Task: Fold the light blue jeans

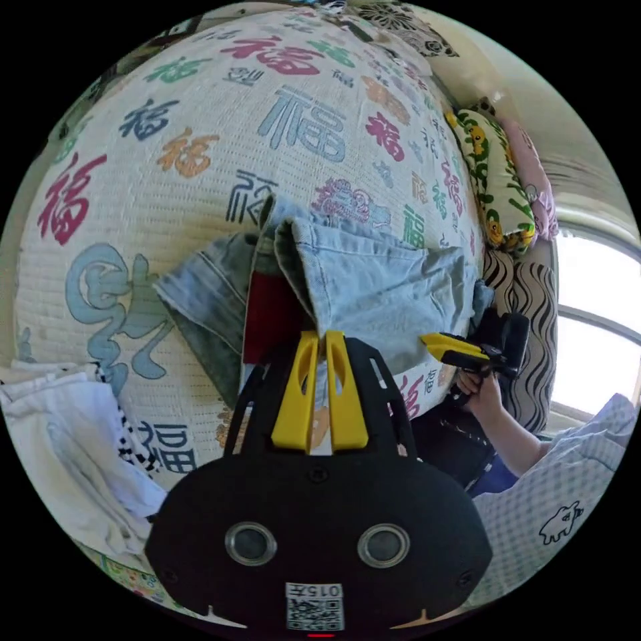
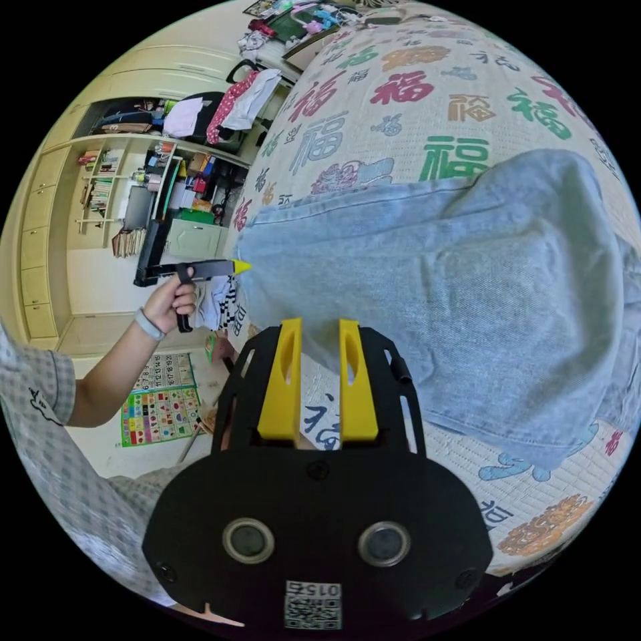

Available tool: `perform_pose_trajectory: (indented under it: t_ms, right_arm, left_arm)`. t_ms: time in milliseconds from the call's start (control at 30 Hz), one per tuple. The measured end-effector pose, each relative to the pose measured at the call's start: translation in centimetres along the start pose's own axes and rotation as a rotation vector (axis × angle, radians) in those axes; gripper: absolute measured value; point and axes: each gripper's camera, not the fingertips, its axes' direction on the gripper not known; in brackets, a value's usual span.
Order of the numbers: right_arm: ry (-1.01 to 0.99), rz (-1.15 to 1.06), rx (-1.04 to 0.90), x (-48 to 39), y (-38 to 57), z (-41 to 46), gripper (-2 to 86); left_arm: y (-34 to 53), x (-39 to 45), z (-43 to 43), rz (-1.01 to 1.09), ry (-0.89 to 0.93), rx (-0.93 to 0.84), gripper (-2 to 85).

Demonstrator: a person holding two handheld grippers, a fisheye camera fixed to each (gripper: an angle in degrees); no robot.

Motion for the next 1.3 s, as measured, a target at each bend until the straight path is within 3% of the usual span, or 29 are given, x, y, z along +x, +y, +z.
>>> perform_pose_trajectory:
  t_ms: [200, 367, 500, 567, 700, 733, 800, 1000, 1133, 1300]
  right_arm:
    - [-0.038, -0.021, -0.087, -5.4, -5.7, 0.9, 8.6]
    - [0.013, -0.141, -0.038, -11.7, -12.2, -0.8, 10.2]
    - [0.071, -0.302, -0.027, -16.8, -23.4, -0.7, 12.6]
    - [0.113, -0.349, -0.096, -18.1, -28.4, 1.0, 13.2]
    - [0.128, -0.398, -0.490, -19.0, -36.6, 8.1, 12.0]
    - [0.099, -0.413, -0.631, -19.2, -37.3, 9.7, 9.8]
    - [0.104, -0.503, -0.689, -20.8, -37.7, 9.7, 7.1]
    - [0.066, -0.760, -0.704, -29.5, -37.3, 6.7, 5.7]
    - [0.207, -0.963, -0.789, -35.0, -36.4, 10.3, 5.3]
    - [0.349, -0.858, -0.910, -31.7, -37.2, 18.1, 4.0]
  left_arm:
    - [1.6, -2.8, -1.4, 0.057, -0.087, -0.117, 3.8]
    - [8.4, -5.5, -3.8, -0.020, -0.064, 0.022, 8.2]
    - [12.9, -8.9, -2.3, -0.102, 0.074, 0.063, 9.2]
    - [14.0, -9.8, -2.0, -0.112, 0.132, 0.092, 7.8]
    - [16.5, -10.0, -2.1, -0.086, 0.153, 0.127, 1.3]
    - [17.4, -9.8, -2.4, -0.075, 0.147, 0.136, 0.7]
    - [18.8, -9.5, -3.0, -0.069, 0.131, 0.150, 0.2]
    - [25.0, -8.4, -5.1, -0.130, 0.123, 0.302, -0.4]
    - [28.4, -8.3, -5.5, -0.242, 0.087, 0.369, -0.3]
    - [28.9, -10.2, -2.3, -0.407, 0.035, 0.281, 0.3]
